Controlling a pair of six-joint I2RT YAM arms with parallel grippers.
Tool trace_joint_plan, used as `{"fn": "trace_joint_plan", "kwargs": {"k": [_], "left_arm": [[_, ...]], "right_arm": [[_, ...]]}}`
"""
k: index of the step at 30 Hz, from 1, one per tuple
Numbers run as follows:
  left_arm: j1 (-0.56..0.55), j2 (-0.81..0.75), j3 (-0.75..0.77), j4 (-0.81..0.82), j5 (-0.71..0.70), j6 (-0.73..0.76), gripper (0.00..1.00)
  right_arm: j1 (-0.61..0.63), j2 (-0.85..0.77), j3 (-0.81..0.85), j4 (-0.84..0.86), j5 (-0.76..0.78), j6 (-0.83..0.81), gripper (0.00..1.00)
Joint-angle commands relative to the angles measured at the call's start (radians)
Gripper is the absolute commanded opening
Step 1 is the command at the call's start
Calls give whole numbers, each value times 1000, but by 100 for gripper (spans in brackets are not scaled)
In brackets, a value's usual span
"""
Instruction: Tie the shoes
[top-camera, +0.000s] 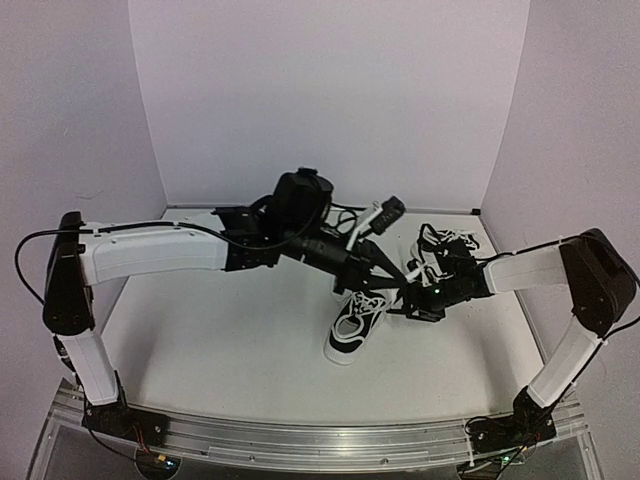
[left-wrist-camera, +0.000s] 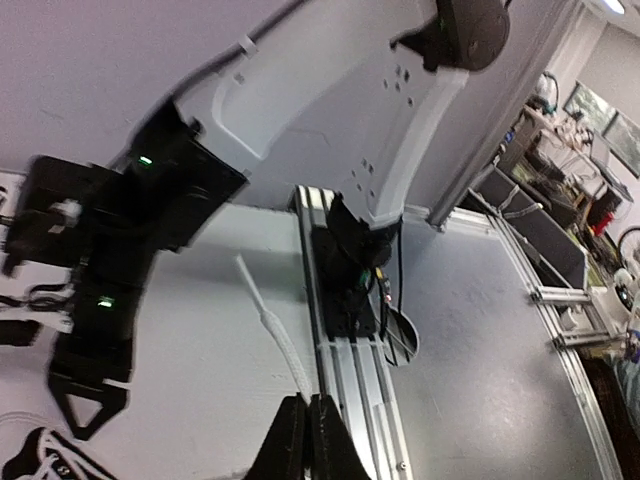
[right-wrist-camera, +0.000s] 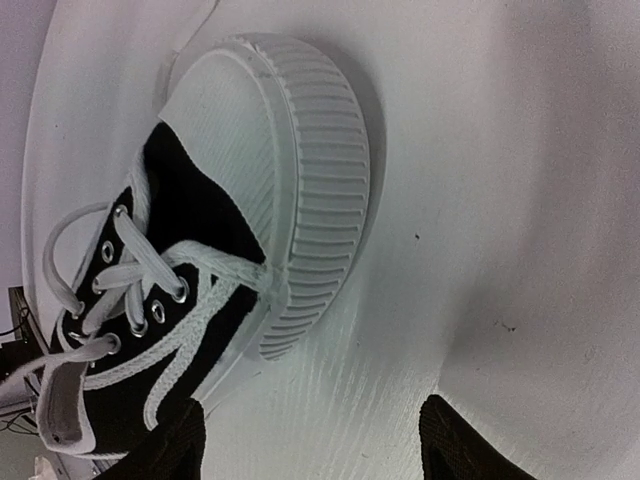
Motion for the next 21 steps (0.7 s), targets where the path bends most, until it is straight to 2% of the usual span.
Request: {"fn": "trace_joint_plan", "kwargs": {"k": [1, 4, 6, 10, 12, 15, 21], "left_arm": [[-86, 175, 250, -207, -70, 143, 23], [-47, 175, 245, -228, -115, 98, 50], [25, 123, 169, -145, -158, 16, 60], [243, 62, -3, -4, -235, -198, 57], [282, 80, -14, -34, -354, -148, 56], [305, 202, 99, -183, -532, -85, 52], [316, 424, 296, -316, -599, -55, 49]], "right_arm": [[-14, 29, -4, 75, -62, 10, 69], [-14, 56, -23, 139, -133, 16, 66], [-15, 77, -32, 165, -159, 21, 64], [-14, 109, -30, 212, -179, 35, 62], [-14, 123, -25, 219, -184, 35, 62], [-13, 142, -22, 226, -198, 34, 61], [-13, 133, -37, 234, -214, 42, 60]]}}
